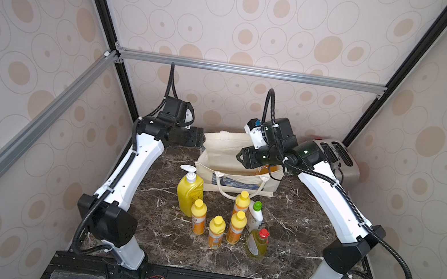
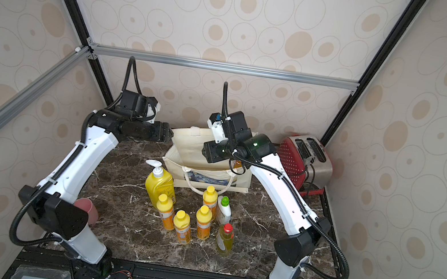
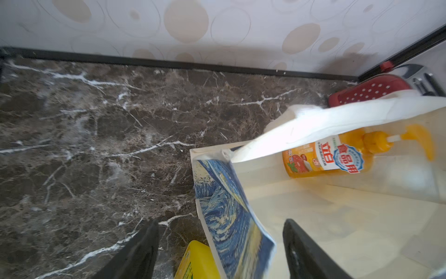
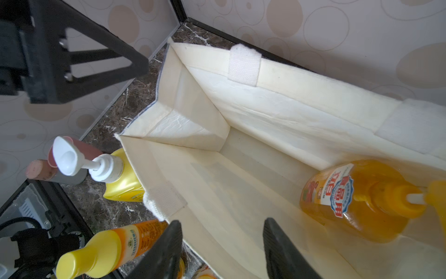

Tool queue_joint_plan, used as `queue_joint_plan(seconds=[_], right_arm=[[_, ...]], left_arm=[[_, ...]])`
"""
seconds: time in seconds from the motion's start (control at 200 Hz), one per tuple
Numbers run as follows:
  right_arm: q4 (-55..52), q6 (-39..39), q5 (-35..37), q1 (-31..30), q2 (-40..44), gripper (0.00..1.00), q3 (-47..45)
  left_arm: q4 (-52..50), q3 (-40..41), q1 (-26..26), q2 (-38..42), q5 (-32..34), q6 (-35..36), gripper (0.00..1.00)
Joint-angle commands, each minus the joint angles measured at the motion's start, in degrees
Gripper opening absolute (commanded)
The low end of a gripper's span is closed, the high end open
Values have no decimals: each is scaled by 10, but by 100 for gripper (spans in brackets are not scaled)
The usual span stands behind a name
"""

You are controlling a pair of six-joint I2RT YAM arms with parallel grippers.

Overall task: Pack dish soap into the shopping bag
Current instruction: Pick up the bottle of dish soap at the center of the board.

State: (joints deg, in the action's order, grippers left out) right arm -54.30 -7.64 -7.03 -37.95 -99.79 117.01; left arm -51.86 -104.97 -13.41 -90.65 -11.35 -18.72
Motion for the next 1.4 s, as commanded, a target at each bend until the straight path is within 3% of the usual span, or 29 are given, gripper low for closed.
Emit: queue_joint_plan(seconds=[0.0,0.13,0.265,0.491,0.596,0.716,0.911,1.077,1.247,1.397], right_arm=[[16,-3,-40,-10,38,56,-16],[22,22,-84,-50,52,56,-34],[23,46,-86,-92,52,56,-49],[65,56,-60,-108,85,56,-112],[88,58,-46,-107,102,56,-143],[113,61,-38,-107,123,55,-178],[121,68,-12,-91,166,55,-221],[161,43,-26,-29,246,60,-292],[184,23,-58,49,319,62,-346],[188,18,-71,103,355,62,-373]], left_arm=[[-12,7,-2,75,48,2,80],[-13,71,-2,154,133,-10,82],[45,163,-2,246,170,-38,84],[179,381,-3,404,9,-68,88],[208,466,-5,462,-17,-83,88],[238,506,-7,512,-9,-67,86],[294,524,-7,487,-68,-55,85],[334,548,-12,475,-75,-55,81],[331,552,-74,459,4,-16,81],[322,546,-156,427,129,24,81]])
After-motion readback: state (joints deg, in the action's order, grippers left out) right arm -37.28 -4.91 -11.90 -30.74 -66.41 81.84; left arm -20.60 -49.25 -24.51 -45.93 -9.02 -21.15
